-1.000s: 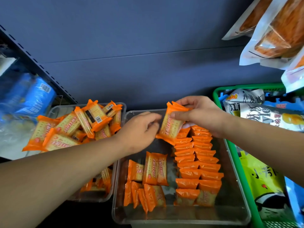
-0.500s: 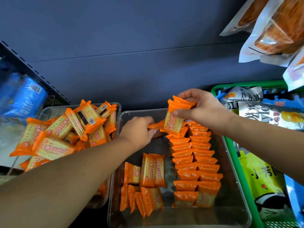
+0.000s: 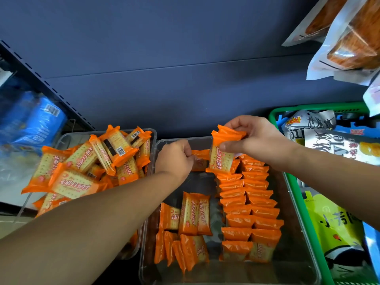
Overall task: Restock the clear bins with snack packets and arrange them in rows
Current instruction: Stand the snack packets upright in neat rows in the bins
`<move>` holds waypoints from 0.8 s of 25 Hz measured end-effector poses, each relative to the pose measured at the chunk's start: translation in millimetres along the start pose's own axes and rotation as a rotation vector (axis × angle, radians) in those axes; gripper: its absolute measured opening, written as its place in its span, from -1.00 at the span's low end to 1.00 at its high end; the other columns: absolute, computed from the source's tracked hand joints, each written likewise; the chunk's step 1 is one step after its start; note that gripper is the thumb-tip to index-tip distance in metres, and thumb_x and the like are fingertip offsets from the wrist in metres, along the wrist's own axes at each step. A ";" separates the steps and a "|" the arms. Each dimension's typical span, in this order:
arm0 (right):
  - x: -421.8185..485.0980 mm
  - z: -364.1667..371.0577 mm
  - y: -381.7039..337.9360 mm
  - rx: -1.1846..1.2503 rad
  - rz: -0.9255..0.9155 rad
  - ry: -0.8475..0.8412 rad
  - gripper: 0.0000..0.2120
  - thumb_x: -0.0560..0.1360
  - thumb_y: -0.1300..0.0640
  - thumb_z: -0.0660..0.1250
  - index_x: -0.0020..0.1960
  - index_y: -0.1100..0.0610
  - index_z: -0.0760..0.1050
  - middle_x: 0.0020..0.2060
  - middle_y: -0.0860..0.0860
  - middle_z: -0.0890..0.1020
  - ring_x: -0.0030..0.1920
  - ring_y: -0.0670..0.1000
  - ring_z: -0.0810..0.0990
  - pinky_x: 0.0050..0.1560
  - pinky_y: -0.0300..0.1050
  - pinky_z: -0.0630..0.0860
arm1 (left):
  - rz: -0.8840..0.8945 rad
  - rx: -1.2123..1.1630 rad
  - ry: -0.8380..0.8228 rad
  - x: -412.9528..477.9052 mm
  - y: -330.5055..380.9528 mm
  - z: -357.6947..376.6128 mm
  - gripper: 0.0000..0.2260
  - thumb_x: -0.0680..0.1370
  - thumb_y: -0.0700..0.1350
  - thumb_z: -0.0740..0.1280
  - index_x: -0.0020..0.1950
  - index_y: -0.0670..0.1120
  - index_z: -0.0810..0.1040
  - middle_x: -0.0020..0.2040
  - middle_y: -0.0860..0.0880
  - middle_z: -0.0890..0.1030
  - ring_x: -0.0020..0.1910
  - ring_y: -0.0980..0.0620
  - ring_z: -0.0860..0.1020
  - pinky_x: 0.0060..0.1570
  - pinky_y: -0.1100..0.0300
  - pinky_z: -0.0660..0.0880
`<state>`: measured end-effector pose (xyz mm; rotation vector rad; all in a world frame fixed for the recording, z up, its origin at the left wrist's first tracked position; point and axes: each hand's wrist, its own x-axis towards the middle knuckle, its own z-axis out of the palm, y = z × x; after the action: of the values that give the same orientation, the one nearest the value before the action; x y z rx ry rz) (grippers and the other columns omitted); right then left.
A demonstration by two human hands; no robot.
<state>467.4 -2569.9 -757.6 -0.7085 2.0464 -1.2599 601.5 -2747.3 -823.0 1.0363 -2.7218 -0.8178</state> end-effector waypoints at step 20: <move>18.6 81.4 12.9 -1.305 -0.364 -0.123 -0.44 0.61 -0.19 0.32 0.54 -0.03 0.33 0.38 -0.02 0.40 0.47 0.06 0.34 0.46 -0.02 0.29 | 0.350 0.236 -0.359 -28.4 -20.9 -100.5 -0.84 0.62 -0.15 0.39 0.17 0.01 0.69 0.00 0.08 0.69 -0.03 0.10 0.64 0.01 0.12 0.64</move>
<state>514.0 -2624.7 -801.9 -1.6967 2.5304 0.1808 664.3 -2786.7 -746.5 0.4446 -3.2323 -0.6881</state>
